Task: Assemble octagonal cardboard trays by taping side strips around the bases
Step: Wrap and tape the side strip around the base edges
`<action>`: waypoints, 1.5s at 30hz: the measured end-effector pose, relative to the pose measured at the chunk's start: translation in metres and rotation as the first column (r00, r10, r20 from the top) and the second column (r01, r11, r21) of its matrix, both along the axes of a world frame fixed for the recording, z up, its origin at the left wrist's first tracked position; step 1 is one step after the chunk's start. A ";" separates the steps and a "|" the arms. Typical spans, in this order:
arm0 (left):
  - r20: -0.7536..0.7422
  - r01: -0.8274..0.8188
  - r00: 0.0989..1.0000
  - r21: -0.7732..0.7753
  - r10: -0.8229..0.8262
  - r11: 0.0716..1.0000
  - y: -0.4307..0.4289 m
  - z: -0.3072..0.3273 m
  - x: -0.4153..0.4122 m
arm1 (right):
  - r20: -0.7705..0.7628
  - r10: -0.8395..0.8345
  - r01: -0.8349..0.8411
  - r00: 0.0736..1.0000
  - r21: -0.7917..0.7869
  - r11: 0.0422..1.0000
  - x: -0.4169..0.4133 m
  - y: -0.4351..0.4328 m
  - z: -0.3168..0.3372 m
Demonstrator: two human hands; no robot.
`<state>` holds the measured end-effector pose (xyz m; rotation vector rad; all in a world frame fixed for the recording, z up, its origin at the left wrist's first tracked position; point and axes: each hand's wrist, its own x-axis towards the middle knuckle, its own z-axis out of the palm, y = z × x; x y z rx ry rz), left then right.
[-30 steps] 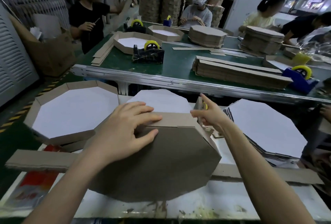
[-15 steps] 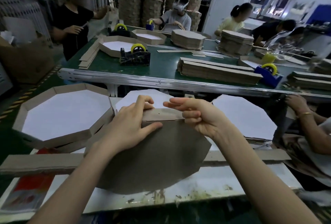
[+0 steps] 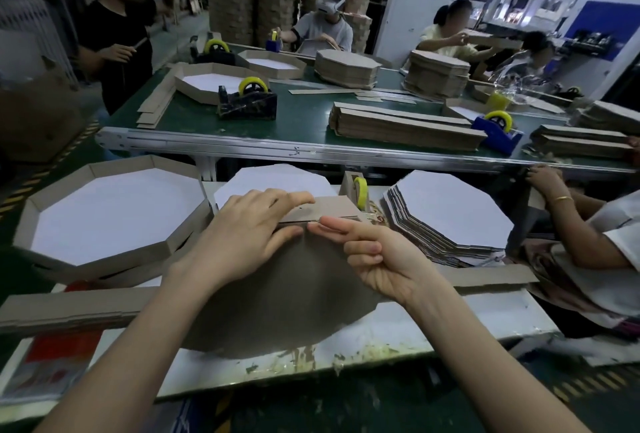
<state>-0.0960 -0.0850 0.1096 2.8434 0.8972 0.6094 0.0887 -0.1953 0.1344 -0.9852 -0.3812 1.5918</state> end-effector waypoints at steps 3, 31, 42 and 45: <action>-0.045 0.000 0.999 0.021 0.001 1.000 -0.002 0.002 0.000 | 0.050 0.014 -0.014 0.999 -0.001 1.000 0.001 -0.002 -0.008; 0.243 0.018 0.969 -0.277 0.052 0.961 -0.016 0.018 0.012 | 0.449 0.243 -0.232 0.860 -0.081 0.969 0.023 0.016 -0.020; 0.346 -0.111 0.924 -0.156 0.160 0.981 -0.027 0.015 0.026 | 0.792 0.066 -0.236 0.608 0.101 0.966 0.034 0.007 0.002; 0.323 -0.128 0.932 -0.128 0.163 0.984 -0.024 0.013 0.026 | 0.740 -0.160 -0.079 0.653 0.278 0.957 0.049 0.016 0.019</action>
